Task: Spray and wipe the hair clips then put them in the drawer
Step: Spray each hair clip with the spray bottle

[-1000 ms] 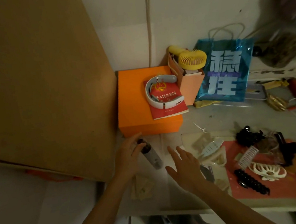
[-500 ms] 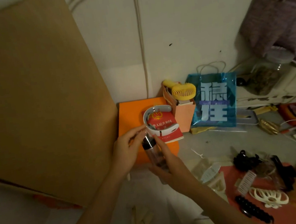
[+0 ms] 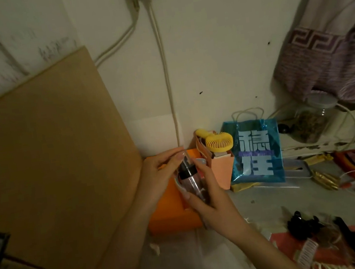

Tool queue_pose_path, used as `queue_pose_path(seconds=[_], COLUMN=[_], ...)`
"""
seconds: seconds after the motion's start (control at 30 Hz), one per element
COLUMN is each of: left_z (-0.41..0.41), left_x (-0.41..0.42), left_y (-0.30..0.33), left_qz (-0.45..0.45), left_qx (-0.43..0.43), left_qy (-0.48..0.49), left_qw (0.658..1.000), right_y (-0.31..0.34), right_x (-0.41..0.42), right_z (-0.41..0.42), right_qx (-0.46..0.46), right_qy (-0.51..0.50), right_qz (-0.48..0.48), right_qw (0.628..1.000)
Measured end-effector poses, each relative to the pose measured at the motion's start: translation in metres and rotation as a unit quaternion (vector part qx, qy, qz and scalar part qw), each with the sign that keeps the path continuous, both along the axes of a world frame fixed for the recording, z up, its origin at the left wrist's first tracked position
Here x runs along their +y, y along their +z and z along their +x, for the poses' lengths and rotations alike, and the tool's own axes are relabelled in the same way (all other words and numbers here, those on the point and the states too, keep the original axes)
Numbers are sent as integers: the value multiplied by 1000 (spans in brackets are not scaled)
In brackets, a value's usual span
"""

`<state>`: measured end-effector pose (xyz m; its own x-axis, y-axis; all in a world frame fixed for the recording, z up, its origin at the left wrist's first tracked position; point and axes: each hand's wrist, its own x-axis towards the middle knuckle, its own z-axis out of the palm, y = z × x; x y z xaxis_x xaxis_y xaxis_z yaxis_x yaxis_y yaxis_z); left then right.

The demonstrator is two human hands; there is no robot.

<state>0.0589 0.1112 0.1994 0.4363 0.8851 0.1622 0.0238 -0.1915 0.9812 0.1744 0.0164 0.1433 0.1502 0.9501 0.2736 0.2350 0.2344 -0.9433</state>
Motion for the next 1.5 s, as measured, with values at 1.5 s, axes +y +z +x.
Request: queue_pose_path(seconds=[1.5], left_z=[24], left_x=[5], left_y=[50], left_qz=[39], left_qx=[-25], left_qy=[-92], left_qw=[995], right_y=[46], right_x=[0], right_z=[21], right_qx=[101], right_qy=[7], right_qz=[20], right_qw=[995])
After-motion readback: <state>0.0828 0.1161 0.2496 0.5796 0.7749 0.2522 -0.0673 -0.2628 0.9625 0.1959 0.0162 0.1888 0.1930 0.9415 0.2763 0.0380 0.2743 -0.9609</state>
